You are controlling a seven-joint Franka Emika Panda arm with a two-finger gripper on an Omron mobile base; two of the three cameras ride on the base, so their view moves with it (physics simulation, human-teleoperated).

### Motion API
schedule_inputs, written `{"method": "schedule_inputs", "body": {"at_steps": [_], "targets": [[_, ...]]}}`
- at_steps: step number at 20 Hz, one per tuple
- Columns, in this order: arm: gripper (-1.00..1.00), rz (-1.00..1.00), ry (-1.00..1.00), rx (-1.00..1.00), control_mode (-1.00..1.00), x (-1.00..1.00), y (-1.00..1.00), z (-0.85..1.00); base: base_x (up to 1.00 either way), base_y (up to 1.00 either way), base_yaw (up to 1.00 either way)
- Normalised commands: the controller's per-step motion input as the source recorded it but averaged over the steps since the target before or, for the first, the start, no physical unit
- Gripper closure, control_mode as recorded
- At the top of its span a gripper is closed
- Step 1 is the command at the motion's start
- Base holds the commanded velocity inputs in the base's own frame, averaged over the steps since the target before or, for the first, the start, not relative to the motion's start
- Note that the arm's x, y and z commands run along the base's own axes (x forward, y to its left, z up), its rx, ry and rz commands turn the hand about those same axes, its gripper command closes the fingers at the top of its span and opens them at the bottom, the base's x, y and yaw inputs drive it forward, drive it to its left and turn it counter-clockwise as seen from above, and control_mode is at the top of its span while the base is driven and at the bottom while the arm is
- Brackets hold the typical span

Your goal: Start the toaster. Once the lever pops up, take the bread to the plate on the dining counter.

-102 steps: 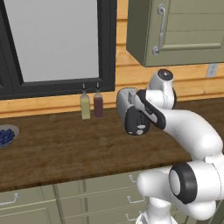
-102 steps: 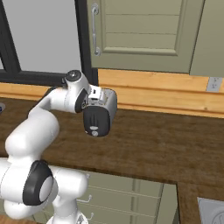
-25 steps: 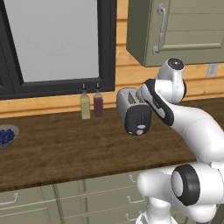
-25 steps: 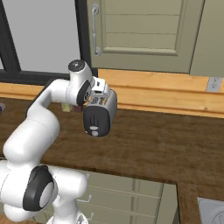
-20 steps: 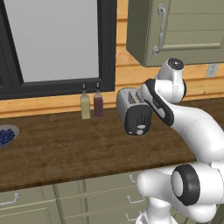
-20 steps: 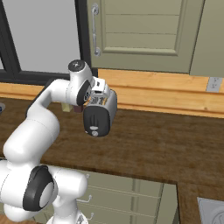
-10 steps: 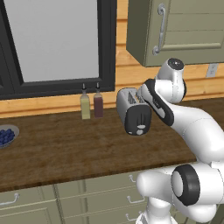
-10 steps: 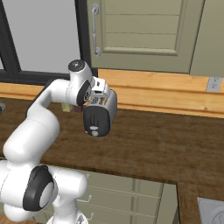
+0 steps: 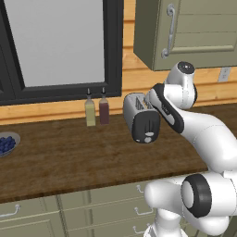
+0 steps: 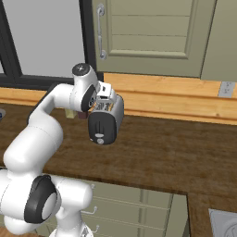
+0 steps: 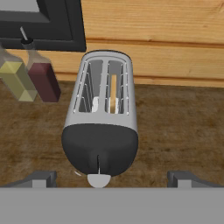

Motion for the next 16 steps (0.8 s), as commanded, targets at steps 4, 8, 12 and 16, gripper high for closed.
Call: {"method": "schedule_inputs", "body": {"at_steps": [4, 8, 12, 16], "targets": [[-1.00, 0.00, 0.00, 0.00, -1.00, 0.00, 0.00, 0.00, 0.00, 0.00, 0.00], [-1.00, 0.00, 0.00, 0.00, -1.00, 0.00, 0.00, 0.00, 0.00, 0.00, 0.00], [-1.00, 0.00, 0.00, 0.00, -1.00, 0.00, 0.00, 0.00, 0.00, 0.00, 0.00], [-1.00, 0.00, 0.00, 0.00, -1.00, 0.00, 0.00, 0.00, 0.00, 0.00, 0.00]]}}
